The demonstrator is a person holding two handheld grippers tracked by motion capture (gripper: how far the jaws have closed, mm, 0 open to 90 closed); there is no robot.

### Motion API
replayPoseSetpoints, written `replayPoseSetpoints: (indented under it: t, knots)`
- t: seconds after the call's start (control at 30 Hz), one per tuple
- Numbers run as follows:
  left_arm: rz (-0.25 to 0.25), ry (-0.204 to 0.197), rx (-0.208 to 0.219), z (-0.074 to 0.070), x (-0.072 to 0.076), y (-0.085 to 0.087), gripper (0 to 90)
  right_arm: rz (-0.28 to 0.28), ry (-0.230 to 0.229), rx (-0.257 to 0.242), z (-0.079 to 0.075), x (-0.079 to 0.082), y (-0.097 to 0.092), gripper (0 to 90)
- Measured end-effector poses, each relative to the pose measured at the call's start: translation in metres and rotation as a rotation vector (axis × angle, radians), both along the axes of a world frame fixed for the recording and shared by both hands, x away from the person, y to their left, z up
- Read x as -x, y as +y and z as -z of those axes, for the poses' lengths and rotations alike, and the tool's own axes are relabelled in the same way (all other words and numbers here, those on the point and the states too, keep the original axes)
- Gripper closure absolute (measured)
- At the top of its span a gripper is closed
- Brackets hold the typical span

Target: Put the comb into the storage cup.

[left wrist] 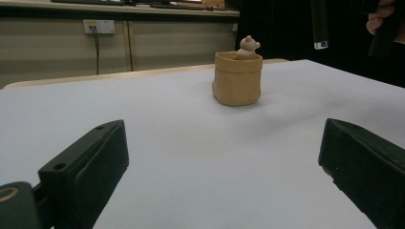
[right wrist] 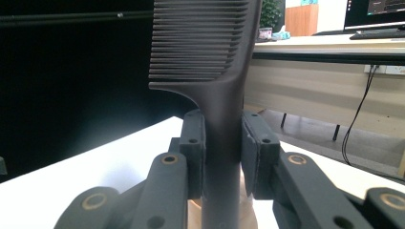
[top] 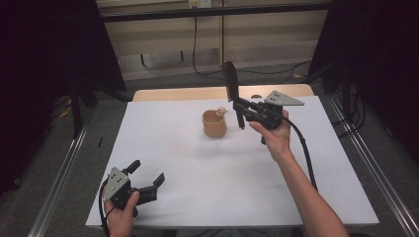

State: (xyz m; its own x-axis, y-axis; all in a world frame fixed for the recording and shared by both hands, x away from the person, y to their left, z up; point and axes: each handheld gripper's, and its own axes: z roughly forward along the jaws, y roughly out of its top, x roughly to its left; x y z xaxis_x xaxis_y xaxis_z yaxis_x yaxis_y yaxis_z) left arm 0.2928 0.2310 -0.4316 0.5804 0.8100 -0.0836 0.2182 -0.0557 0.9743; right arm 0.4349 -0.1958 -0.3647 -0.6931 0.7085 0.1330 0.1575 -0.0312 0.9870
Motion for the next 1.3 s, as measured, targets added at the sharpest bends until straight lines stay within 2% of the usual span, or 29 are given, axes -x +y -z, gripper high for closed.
replayPoseSetpoints:
  t: [0.3,0.6,0.93,1.3]
  knots:
    - [0.0,-0.001,-0.003,0.0,0.0,0.0,3.2,-0.01,0.022,0.011,0.001,-0.015,0.01,73.0]
    - [0.005,0.001,-0.01,0.0,0.0,0.0,3.1,-0.011,0.047,0.048,0.003,-0.026,0.019,73.0]
    - [0.0,-0.001,-0.004,0.001,0.0,0.001,3.2,-0.029,0.044,0.072,-0.002,-0.037,0.037,73.0]
    - [0.003,0.001,-0.01,0.001,0.0,0.001,3.2,-0.038,0.03,0.07,-0.005,-0.049,0.056,73.1]
